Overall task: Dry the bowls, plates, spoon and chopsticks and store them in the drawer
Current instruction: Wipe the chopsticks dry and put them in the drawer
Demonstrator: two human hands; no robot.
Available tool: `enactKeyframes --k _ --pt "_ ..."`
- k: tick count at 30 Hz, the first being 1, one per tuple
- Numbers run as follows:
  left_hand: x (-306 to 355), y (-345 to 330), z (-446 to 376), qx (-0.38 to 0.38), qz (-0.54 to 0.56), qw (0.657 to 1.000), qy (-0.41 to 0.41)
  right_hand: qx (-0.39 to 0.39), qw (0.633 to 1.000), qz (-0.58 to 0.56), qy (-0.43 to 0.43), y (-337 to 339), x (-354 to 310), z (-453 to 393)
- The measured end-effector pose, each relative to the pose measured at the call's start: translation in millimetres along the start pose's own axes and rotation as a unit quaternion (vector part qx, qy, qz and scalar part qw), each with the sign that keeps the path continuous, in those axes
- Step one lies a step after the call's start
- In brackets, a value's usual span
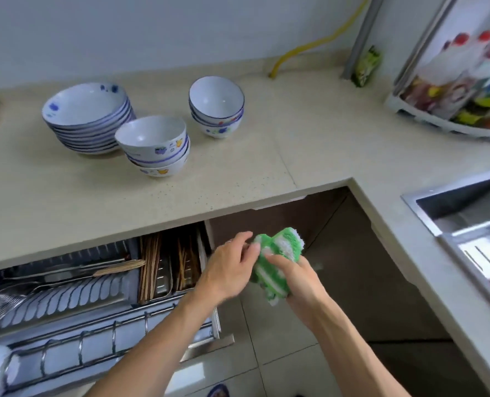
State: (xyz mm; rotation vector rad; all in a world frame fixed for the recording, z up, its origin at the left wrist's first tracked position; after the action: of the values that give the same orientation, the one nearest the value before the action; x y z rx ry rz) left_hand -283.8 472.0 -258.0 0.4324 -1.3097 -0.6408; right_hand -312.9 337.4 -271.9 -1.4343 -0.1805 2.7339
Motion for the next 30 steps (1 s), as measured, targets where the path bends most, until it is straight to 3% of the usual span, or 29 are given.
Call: enactKeyframes --k 2,8,14,18,26,30 --pt "33.8 -7.2 -2.0 -0.019 0.063 0.998 -0.008 0.02 0.999 -0.019 0.021 24.7 -21.2 18.5" --pt "149.8 -43.7 -7.9 -0.047 0.036 0.988 -0.141 0.132 0.988 -0.024 0.078 122.3 -63.5 73.5" --pt "268.7 -147.9 -13.9 -0.133 0.053 0.971 -0.194 0.223 0.955 -0.177 0.088 271.7 -71.1 115.8" --pt "314.4 -206.5 -23.1 -0.145 0.046 0.969 -0.197 0.267 0.941 -0.194 0.078 341.9 -68.4 120.9" --pt "383.5 -356.9 -17.6 -0.268 -0.063 0.937 -0.213 0.354 0.907 -0.221 0.046 479.0 -41.9 149.2" --pt "385.5 -398.3 -33.2 -0.252 -0.156 0.93 -0.215 0.395 0.888 -0.237 0.019 519.3 -20.5 161.5"
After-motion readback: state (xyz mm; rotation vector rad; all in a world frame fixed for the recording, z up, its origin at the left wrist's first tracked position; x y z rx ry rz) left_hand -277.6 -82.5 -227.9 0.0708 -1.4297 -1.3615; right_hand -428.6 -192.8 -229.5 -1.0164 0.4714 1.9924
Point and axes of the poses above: each hand's wrist, its own z-axis away from the middle knuckle, its own y-axis out of the back of the hand, x = y × z, the point moved 9 cm from there along -z, towards the middle knuckle, and after that the axes turned 2 degrees about x, right-handed, at the moved point
